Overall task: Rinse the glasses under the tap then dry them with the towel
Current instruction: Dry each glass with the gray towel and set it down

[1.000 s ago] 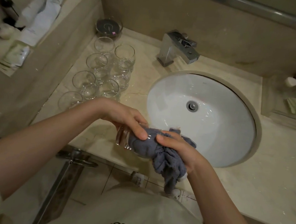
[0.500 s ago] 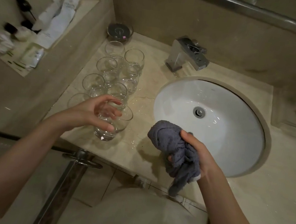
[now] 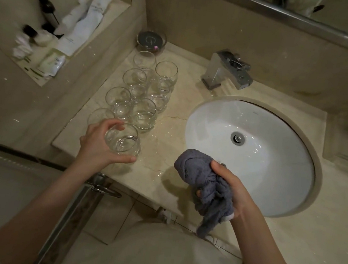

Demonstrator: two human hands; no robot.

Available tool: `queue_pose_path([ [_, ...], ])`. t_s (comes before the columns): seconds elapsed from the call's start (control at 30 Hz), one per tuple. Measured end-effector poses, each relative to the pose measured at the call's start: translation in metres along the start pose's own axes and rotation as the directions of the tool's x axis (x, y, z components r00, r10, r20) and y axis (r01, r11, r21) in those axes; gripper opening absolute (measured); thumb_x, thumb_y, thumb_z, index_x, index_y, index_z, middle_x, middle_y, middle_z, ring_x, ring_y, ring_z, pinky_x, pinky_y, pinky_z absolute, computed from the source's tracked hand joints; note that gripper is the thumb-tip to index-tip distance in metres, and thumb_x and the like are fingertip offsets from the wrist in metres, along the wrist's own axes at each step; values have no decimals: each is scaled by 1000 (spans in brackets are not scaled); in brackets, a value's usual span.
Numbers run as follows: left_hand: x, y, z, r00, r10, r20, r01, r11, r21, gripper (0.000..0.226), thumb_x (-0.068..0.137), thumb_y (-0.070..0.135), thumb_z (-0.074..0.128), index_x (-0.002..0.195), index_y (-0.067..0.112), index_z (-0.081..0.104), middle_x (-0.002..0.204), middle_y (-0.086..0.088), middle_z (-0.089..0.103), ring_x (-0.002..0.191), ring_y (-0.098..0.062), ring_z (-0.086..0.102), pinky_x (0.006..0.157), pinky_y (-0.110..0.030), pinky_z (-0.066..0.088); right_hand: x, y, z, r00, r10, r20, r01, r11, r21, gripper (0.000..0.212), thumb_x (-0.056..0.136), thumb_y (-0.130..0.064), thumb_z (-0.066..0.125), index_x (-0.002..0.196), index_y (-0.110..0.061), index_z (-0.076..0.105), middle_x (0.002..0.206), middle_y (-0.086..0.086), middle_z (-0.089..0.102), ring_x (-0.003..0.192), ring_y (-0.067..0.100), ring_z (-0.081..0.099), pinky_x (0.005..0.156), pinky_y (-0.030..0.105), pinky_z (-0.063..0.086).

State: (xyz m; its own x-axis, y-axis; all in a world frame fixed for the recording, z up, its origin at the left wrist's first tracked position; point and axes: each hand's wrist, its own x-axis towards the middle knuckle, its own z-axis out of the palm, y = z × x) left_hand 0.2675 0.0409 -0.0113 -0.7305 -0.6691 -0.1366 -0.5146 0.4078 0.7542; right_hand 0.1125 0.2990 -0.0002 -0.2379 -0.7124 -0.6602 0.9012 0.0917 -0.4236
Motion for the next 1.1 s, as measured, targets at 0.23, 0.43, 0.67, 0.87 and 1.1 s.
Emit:
queue_pose_path([
  [0.23,3,-8,11,999,-41,-34,43,996,80,93,43,37,96,121,36,47,111,19,58,120,-13,36,102,-42,33,-2,3,2,1000,-5,10,5,1000,-4,74,33,-30,99,89,5,65,57,16,62,46,23,61,44,26,52],
  [0.43,6,-11,21,992,-82,-95,90,992,87,94,43,36,97,124,26,52,116,10,60,118,-21,45,87,-32,36,-3,5,3,1000,-13,-11,13,1000,21,64,46,-28,95,91,5,64,57,16,62,46,24,62,43,27,52],
  [0.67,6,-3,27,986,-122,-117,135,985,110,94,48,38,96,127,25,48,123,7,62,120,-21,52,86,-36,40,-6,3,10,995,-56,-78,58,998,30,30,78,-23,55,92,4,60,57,13,64,46,19,63,42,22,50],
  [0.87,5,3,32,980,-143,-139,160,980,121,94,51,40,94,130,24,46,128,7,61,116,-24,58,86,-36,42,-3,6,8,995,-50,-85,50,999,0,55,47,-29,94,84,3,68,58,15,62,45,22,61,44,25,51],
  [1.1,6,4,39,976,-153,-157,170,980,100,93,52,39,94,130,22,46,129,4,61,116,-27,58,84,-37,42,-6,3,11,994,-59,-90,61,998,26,31,72,-23,70,87,4,64,57,14,63,45,20,62,42,24,50],
])
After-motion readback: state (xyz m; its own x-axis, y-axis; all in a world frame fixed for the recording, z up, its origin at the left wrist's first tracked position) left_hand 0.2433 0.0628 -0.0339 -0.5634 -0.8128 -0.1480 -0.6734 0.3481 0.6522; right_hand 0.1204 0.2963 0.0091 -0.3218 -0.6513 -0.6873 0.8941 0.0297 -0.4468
